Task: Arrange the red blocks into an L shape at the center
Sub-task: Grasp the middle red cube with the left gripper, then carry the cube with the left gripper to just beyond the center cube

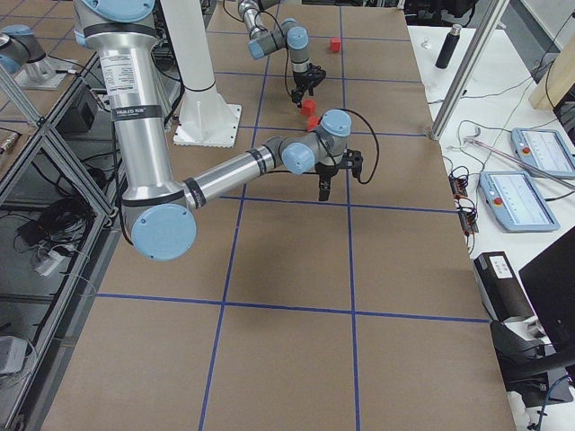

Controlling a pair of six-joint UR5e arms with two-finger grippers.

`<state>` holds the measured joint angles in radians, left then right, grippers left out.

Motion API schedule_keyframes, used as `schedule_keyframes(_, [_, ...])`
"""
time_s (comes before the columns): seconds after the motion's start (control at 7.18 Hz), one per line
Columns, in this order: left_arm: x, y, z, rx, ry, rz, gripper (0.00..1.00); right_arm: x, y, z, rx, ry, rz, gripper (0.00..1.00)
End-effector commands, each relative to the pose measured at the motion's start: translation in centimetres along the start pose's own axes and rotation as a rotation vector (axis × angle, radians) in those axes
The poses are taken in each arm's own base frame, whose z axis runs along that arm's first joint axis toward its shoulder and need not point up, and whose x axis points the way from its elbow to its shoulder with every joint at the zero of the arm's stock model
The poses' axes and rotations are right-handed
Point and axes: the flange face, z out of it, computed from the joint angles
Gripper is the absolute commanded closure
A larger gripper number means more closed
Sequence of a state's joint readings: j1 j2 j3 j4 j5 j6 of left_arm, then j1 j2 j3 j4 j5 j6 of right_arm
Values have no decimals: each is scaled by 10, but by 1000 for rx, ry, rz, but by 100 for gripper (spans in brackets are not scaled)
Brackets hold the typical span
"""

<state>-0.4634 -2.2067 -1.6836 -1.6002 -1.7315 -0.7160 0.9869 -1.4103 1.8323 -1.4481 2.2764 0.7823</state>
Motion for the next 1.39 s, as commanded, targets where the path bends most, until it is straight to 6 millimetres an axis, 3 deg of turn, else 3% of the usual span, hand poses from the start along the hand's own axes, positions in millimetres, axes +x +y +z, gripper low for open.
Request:
schedule_keyframes(0.0, [0, -1, 14, -7, -2, -48, 1, 0, 0, 0, -1, 0, 0, 0])
schedule_keyframes(0.28, [-2, -1, 16, -9, -6, -62, 1, -2, -1, -1, 2, -2, -3, 0])
schedule_keyframes(0.42, [-2, -3, 15, -6, -5, -62, 19, -3, 0, -1, 2, -3, -5, 0])
schedule_keyframes(0.7, [-4, -4, 11, -1, -2, -57, 100, -4, 0, -2, 3, -5, -7, 0])
schedule_keyframes(0.84, [-5, -6, 8, -1, 4, -63, 100, -4, 0, -2, 4, -4, -9, 0])
schedule_keyframes(0.97, [-24, -16, -3, -35, 47, -95, 100, -6, 0, -3, 7, -6, -10, 0])
schedule_keyframes(1.11, [-42, -25, -29, -85, 133, -148, 100, -6, 0, -4, 9, -7, -10, 0])
schedule_keyframes(1.25, [-57, -31, -55, -96, 127, -342, 100, -8, 0, -5, 9, -9, -13, 0])
